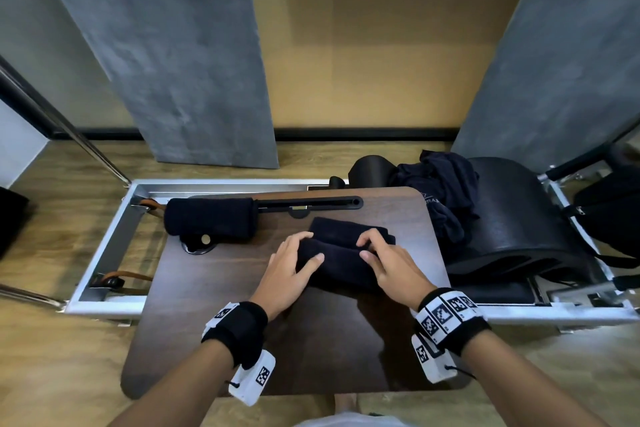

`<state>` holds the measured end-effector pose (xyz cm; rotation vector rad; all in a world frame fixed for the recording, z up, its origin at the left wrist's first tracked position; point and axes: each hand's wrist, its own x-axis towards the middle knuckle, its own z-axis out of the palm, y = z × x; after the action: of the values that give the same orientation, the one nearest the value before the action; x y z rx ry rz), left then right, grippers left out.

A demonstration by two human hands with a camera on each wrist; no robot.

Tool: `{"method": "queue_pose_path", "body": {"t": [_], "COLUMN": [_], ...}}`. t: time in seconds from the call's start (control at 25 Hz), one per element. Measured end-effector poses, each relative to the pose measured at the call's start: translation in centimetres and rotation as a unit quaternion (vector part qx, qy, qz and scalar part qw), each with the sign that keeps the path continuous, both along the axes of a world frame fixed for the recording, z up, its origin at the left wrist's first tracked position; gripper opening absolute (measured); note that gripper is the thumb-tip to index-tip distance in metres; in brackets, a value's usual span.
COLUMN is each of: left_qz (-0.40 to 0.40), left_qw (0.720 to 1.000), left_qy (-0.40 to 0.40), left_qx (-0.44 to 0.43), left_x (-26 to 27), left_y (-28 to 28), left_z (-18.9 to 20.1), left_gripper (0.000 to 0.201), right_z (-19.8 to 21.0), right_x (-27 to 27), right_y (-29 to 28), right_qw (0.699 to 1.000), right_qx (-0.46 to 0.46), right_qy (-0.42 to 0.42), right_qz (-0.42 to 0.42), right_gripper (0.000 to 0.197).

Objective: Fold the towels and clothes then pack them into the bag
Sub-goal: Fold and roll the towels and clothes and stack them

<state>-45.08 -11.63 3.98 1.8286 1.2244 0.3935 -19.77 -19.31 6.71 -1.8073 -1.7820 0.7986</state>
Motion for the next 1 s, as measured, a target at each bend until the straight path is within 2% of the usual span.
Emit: {"method": "queue_pose_path", "body": {"t": [0.04,0.08,0.2,0.24,0.44,0.56,0.64,0.76,0.84,0.92,1.0], "left_qz": [0.012,0.026,0.079,0.092,0.158,0.181,0.187,0.197,0.211,0.235,0.254], "left_qw": [1.000,1.000,0.997,0.996,0.986,0.981,0.980,0.978,0.975,0.967,0.960], "left_qy": [-0.003,-0.004,0.003,0.012,0.056,0.067,0.063,0.043,0.030,0.020,0.006], "left_qx": [-0.001,-0.001,-0.012,-0.014,-0.010,-0.028,-0.038,-0.050,-0.067,-0.093,-0.117], "left_x": [0.3,0.8,2.3,2.9,5.5,6.5,6.7,6.7,6.8,6.7,6.5], "left_y": [0.3,0.8,2.1,2.5,3.8,4.0,4.0,4.2,4.6,4.7,4.5], "left_z": [0.0,-0.1,0.2,0.3,0.6,0.5,0.3,0.2,0.5,0.8,1.0], "left_gripper": [0.047,0.047,0.055,0.059,0.070,0.081,0.086,0.079,0.071,0.068,0.067], "right_z": [-0.1,-0.1,-0.5,-0.6,-1.3,-1.6,-1.7,-1.4,-1.2,-1.1,-1.1], "right_x": [0.2,0.5,1.8,2.3,3.3,3.0,2.6,1.7,1.2,0.8,0.3], "right_y": [0.1,0.2,-0.1,-0.1,0.9,1.9,2.6,3.2,3.3,3.2,3.1], "right_qw": [1.000,1.000,0.997,0.996,0.976,0.963,0.957,0.951,0.950,0.948,0.941], "right_qx": [0.008,0.007,-0.039,-0.041,-0.010,-0.042,-0.060,-0.069,-0.085,-0.091,-0.079], "right_qy": [0.011,0.023,0.066,0.074,0.141,0.137,0.115,0.060,0.042,0.053,0.105], "right_qz": [-0.012,-0.018,-0.018,-0.028,-0.167,-0.228,-0.259,-0.296,-0.299,-0.299,-0.312], "right_gripper": [0.007,0.015,0.063,0.070,0.075,0.088,0.085,0.075,0.079,0.079,0.071]}}
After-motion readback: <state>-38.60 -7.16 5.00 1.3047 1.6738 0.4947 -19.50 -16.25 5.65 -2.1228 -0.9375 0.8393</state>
